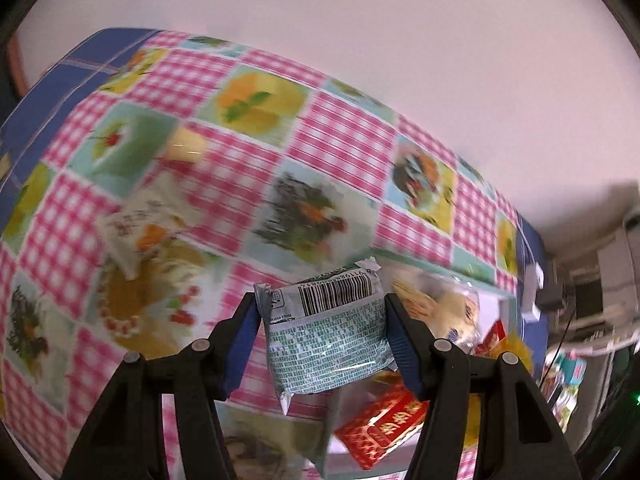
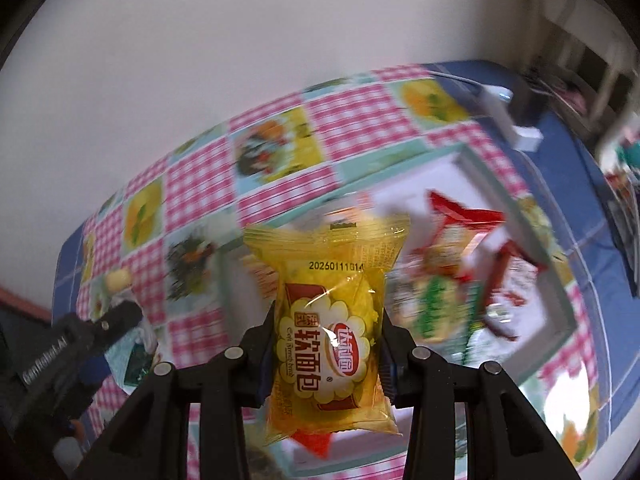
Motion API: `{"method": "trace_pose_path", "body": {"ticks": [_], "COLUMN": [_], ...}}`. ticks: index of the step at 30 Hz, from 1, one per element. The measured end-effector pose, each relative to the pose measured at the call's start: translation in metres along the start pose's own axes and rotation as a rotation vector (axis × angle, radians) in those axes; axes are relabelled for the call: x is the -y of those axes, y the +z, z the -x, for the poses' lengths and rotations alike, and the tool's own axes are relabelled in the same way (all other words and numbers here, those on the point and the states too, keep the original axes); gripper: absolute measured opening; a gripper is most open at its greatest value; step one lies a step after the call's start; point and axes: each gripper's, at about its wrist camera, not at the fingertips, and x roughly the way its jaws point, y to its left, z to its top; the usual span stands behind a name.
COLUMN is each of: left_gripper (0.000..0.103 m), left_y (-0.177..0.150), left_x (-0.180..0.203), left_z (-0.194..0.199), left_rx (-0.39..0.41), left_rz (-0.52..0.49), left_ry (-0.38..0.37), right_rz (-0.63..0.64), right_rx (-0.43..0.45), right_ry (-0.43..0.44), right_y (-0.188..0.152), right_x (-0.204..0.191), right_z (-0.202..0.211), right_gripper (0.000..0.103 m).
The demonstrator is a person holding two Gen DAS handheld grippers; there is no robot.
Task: Organize snacks
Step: 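Carry both packs over the white tray and open both tools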
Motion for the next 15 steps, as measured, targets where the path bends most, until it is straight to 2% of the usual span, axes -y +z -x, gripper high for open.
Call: {"method": "trace_pose_path", "body": {"ticks": [6,15], "left_gripper": [0.063,0.063], "left_y": [-0.011,-0.025], "left_x": [0.042,0.064], "left_z": [-0.033,-0.069], "left_rx": [-0.023,-0.060], "left_rz": [-0.108,-0.182], "left_ry": [0.004,-0.003], "right_rz": [-0.104,-0.190], "right_rx": [0.000,-0.021], "right_ry": [-0.041,-0.068], "right_y": [0.009,0.016], "right_x": [0.047,0.089], "right_z": [-0.004,-0.015], "right_gripper": [0.043,0.043]}}
